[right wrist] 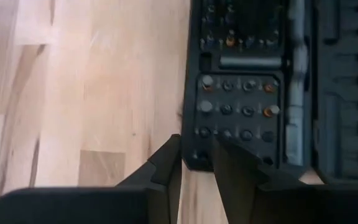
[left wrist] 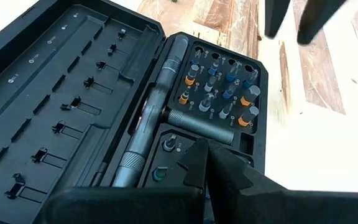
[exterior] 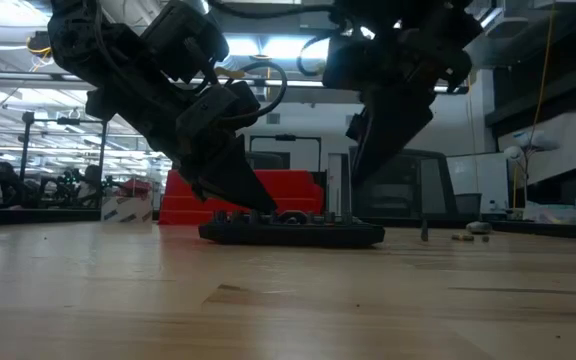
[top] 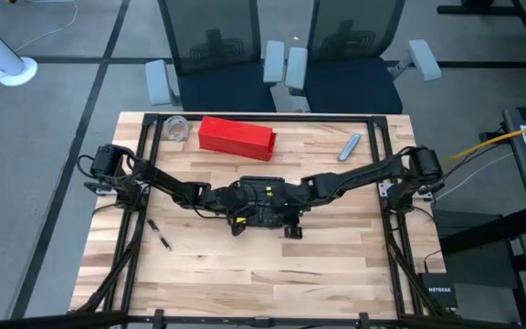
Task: Prefit tool cases
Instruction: Remove the screwdriver bit from the tool case
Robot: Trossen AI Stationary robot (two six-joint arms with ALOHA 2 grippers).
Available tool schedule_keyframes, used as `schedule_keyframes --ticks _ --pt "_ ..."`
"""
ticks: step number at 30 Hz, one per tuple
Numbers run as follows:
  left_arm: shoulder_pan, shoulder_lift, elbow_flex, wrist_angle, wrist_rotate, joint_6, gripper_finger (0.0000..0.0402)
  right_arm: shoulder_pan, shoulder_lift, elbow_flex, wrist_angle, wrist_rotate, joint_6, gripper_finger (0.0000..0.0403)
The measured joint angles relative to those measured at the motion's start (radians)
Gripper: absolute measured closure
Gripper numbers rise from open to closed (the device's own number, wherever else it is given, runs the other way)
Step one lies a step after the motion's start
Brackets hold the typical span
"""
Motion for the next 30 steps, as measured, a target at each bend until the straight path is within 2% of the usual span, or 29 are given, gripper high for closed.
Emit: schedule_keyframes --ticks 9,30 --pt "0.0 0.0 0.0 0.0 0.0 -0.002 0.0401 0.007 0.04 0.007 0.001 -0.041 -0.031 0.0315" --pt "0.0 0.0 0.0 0.001 0.0 -0.009 0.0402 0.01 0.085 0.007 0.052 0.047 -0.064 0.0315"
